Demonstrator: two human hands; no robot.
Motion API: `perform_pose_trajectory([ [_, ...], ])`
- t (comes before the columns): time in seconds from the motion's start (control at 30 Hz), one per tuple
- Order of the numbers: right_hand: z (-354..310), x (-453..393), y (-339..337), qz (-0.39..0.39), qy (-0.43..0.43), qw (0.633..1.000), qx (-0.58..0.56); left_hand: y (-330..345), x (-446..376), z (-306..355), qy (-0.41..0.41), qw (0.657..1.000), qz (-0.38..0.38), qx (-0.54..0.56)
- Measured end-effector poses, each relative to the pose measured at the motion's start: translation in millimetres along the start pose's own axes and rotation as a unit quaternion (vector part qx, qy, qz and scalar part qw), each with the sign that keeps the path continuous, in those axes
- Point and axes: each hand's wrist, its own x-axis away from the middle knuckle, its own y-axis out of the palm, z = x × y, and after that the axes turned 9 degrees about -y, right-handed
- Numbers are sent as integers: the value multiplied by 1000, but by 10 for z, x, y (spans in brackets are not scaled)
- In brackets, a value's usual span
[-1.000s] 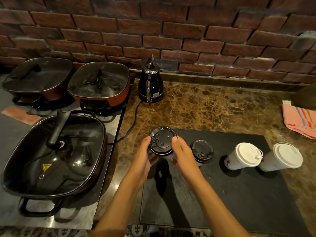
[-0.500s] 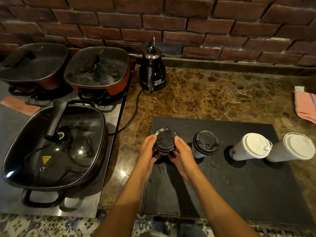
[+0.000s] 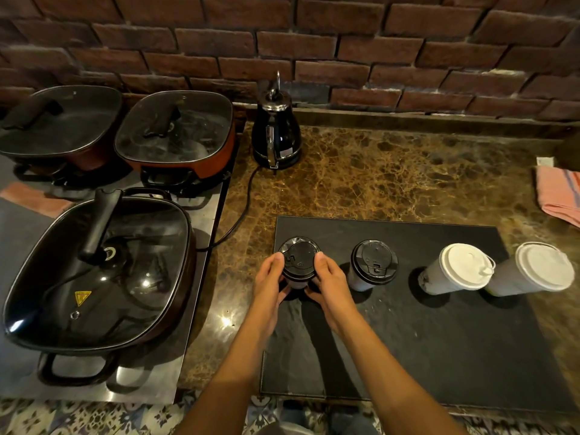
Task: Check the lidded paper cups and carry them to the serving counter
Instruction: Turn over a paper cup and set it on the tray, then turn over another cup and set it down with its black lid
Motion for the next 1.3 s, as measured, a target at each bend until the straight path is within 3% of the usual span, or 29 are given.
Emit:
perform_pose_trajectory([
  [0.37, -122, 110, -28, 19, -40, 998, 49, 71, 44, 50, 9, 999, 40, 18],
  [0.53, -232, 279, -194, 22, -81, 989, 119, 103, 108, 114, 89, 989, 99, -62],
  [0.8, -631, 695, -643, 2, -194, 968, 158, 389, 400, 349, 243, 913, 189, -268],
  [0.97, -764, 745, -1120, 50, -244, 952, 178, 886, 621, 346, 349, 834, 165, -395],
  [1.13, -682, 581, -1479, 25, -233, 946, 223, 1363, 574, 153, 349, 795, 103, -485],
  [1.3, -415, 360, -1726, -29, -180, 956, 231, 1575, 385, -99, 268, 791, 77, -545],
])
